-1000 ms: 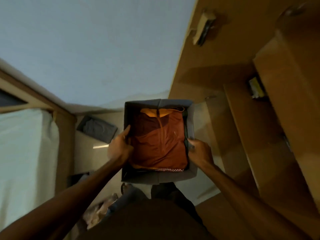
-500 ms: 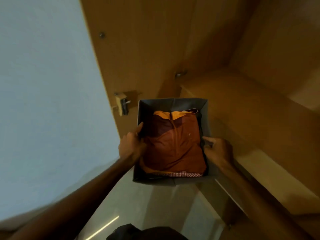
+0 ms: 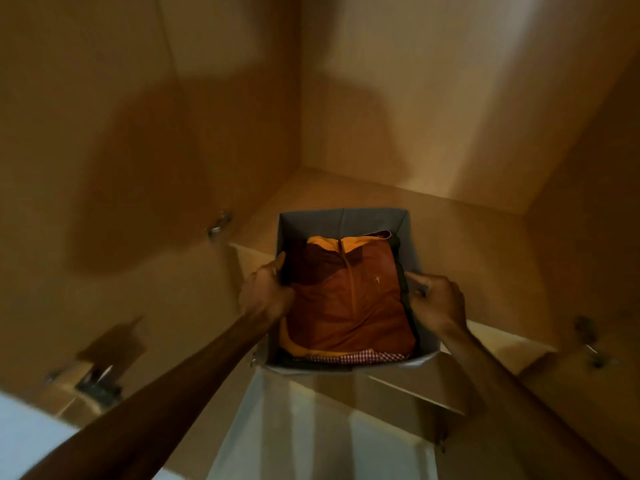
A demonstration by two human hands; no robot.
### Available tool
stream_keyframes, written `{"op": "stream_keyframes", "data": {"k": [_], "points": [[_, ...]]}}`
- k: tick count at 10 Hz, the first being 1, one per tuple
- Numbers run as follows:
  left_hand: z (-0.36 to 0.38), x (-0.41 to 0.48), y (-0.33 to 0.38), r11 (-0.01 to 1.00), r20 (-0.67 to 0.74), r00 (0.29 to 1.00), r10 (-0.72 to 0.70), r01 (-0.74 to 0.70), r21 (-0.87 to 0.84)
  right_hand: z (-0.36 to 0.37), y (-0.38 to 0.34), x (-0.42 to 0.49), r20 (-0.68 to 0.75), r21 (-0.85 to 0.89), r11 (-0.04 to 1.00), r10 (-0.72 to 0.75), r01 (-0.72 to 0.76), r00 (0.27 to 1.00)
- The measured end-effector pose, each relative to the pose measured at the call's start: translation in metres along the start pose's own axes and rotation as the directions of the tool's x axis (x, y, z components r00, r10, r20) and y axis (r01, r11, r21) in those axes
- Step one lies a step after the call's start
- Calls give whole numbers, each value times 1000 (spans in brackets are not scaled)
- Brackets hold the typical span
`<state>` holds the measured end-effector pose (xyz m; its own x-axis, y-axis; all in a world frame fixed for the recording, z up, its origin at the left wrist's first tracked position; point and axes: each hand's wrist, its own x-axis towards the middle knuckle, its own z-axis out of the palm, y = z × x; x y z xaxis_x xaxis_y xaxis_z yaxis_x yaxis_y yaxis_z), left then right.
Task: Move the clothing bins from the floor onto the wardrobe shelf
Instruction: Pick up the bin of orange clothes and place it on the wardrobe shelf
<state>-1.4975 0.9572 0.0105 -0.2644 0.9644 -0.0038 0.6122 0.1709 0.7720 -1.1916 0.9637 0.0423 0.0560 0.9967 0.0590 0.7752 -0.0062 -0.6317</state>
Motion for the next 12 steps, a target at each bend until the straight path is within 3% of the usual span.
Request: {"op": "stream_keyframes", "data": {"k": [1, 2, 4, 6, 7, 8, 9, 10, 11, 12], "points": [[19, 19, 51, 989, 66, 995, 73, -81, 121, -16, 26, 16, -78, 15, 997, 77, -76, 994], [56, 47, 87, 979, 137, 982, 129, -148, 139, -38, 58, 36, -143, 26, 991, 137, -135, 980], [126, 101, 137, 962, 220, 953, 208, -240, 129, -76, 115, 84, -126, 66, 958, 285, -279, 950], [189, 153, 200, 925, 286, 896, 340, -374, 72, -113, 164, 161, -77, 216, 892, 421, -397, 904], [220, 172, 216, 962, 422, 887, 190, -253, 99, -128, 177, 178, -66, 201, 898, 412, -393, 909], [238, 185, 218, 934, 556, 829, -61, -149, 325, -134, 182, 179, -57, 113, 922, 379, -371, 924], [238, 198, 231, 828, 628, 774, -82, -298, 476, -136, 188, 187, -36, 75, 932, 357, -354, 933], [243, 204, 240, 823, 584, 806, 100, -396, 406, -141, 188, 198, -63, 82, 924, 379, -374, 923], [246, 194, 243, 878, 444, 831, 334, -446, 175, -150, 187, 205, -137, 31, 929, 370, -370, 919], [244, 186, 253, 918, 599, 773, 211, -367, 151, -152, 190, 210, -143, -14, 915, 398, -403, 906]]}}
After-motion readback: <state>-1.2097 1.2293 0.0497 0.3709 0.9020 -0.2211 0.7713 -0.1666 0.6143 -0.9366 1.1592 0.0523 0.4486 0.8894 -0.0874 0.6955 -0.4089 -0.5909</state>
